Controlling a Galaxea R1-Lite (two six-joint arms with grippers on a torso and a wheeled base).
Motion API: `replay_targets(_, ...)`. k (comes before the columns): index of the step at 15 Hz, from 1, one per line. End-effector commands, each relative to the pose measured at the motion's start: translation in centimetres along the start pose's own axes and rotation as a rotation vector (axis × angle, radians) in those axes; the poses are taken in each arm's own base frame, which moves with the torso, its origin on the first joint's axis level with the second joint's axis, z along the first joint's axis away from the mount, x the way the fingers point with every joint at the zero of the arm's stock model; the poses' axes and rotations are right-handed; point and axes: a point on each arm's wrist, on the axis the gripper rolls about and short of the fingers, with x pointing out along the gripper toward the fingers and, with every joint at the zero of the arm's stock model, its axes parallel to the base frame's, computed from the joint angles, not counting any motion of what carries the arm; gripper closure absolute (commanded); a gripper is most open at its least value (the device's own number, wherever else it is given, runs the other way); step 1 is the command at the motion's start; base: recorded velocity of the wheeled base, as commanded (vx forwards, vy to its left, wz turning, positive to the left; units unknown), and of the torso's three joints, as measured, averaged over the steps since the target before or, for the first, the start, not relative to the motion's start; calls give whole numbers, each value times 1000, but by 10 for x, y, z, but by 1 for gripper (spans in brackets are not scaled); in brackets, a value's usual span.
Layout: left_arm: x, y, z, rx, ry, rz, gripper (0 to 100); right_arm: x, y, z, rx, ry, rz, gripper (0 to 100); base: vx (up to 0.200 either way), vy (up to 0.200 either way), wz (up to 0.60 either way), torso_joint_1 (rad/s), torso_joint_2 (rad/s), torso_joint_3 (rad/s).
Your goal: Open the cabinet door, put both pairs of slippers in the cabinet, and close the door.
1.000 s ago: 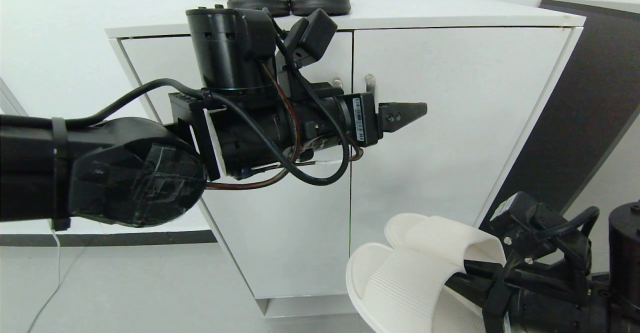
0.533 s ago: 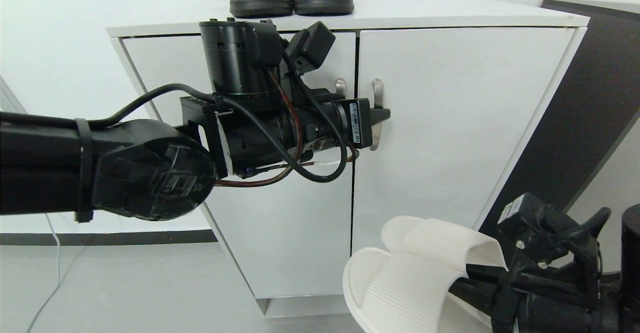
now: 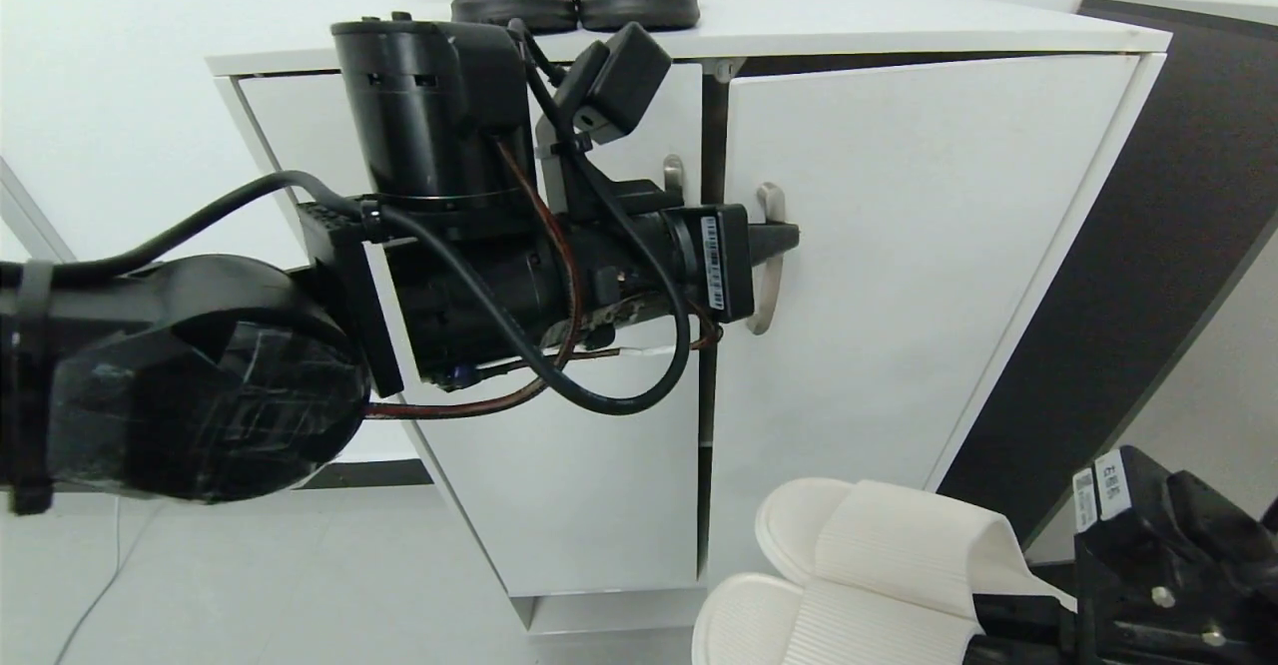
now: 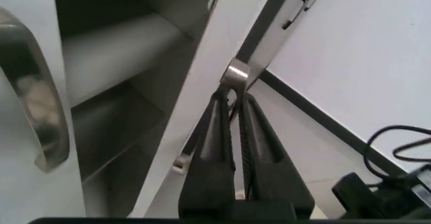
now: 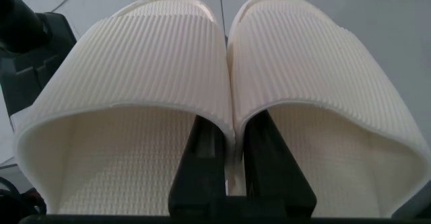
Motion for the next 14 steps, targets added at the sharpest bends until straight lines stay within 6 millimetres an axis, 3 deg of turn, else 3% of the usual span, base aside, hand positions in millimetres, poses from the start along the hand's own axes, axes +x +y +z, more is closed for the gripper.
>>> replay_targets(1, -10, -7, 5, 4, -15, -14, 100, -5, 1, 1, -3, -17, 0, 100, 0, 0, 0, 0, 0, 0)
replay_targets(5, -38, -28, -4, 3, 14, -61, 100, -5, 0, 2, -4, -17, 0, 100, 0, 0, 0, 0, 0, 0)
replay_targets(8, -59, -32, 2, 6, -12, -68, 100, -4, 0, 2, -9, -16, 1, 100, 0, 0, 0, 0, 0, 0)
replay_targets(12, -53, -7, 0, -6, -2, 11, 100, -4, 1, -2, -36, -4, 5, 100, 0, 0, 0, 0, 0, 0)
replay_targets(14, -34, 8, -2, -13, 10, 44, 100, -4, 1, -5, -54, 10, 18, 100, 0, 0, 0, 0, 0, 0)
